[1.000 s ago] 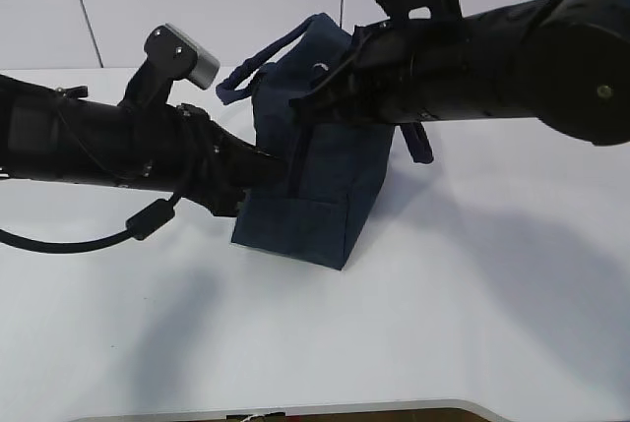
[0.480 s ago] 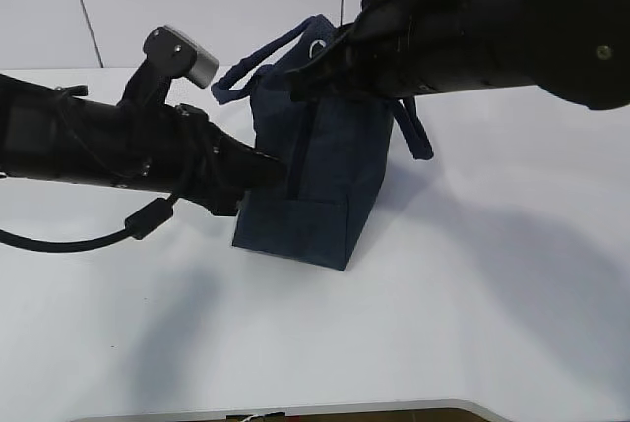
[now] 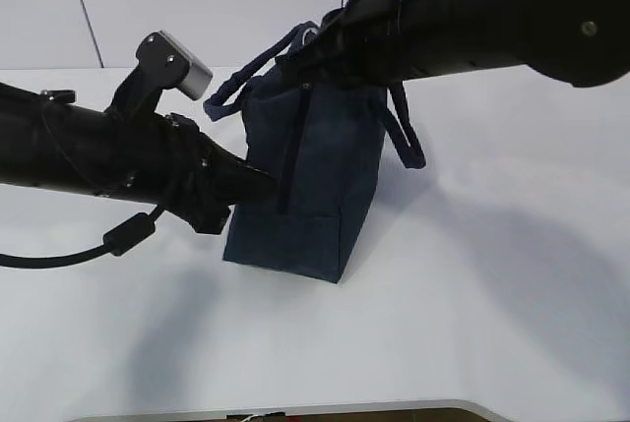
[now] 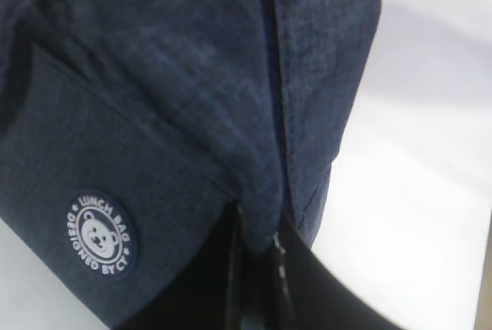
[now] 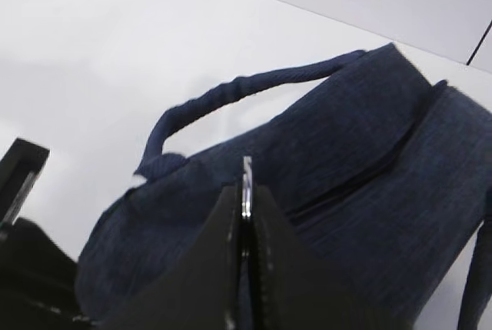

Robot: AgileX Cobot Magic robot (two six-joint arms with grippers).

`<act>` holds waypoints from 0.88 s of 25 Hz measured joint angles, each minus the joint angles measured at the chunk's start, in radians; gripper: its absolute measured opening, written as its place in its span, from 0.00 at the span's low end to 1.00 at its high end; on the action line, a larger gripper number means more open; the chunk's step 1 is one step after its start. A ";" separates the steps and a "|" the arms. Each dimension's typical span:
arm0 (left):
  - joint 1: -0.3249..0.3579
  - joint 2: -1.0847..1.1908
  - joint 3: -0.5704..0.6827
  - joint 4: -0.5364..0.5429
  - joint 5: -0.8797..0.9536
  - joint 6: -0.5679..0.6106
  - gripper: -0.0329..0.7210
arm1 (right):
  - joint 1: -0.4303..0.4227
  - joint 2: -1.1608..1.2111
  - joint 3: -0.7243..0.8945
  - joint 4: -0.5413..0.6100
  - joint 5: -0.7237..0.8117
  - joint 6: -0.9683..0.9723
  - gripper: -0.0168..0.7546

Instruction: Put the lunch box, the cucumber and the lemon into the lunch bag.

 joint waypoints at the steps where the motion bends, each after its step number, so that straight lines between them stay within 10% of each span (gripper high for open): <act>1: 0.000 -0.002 0.005 0.000 0.000 -0.001 0.04 | -0.002 0.007 -0.008 -0.003 0.008 0.000 0.03; 22: -0.061 -0.034 0.030 -0.002 -0.079 -0.025 0.04 | -0.033 0.097 -0.140 -0.004 0.116 0.008 0.03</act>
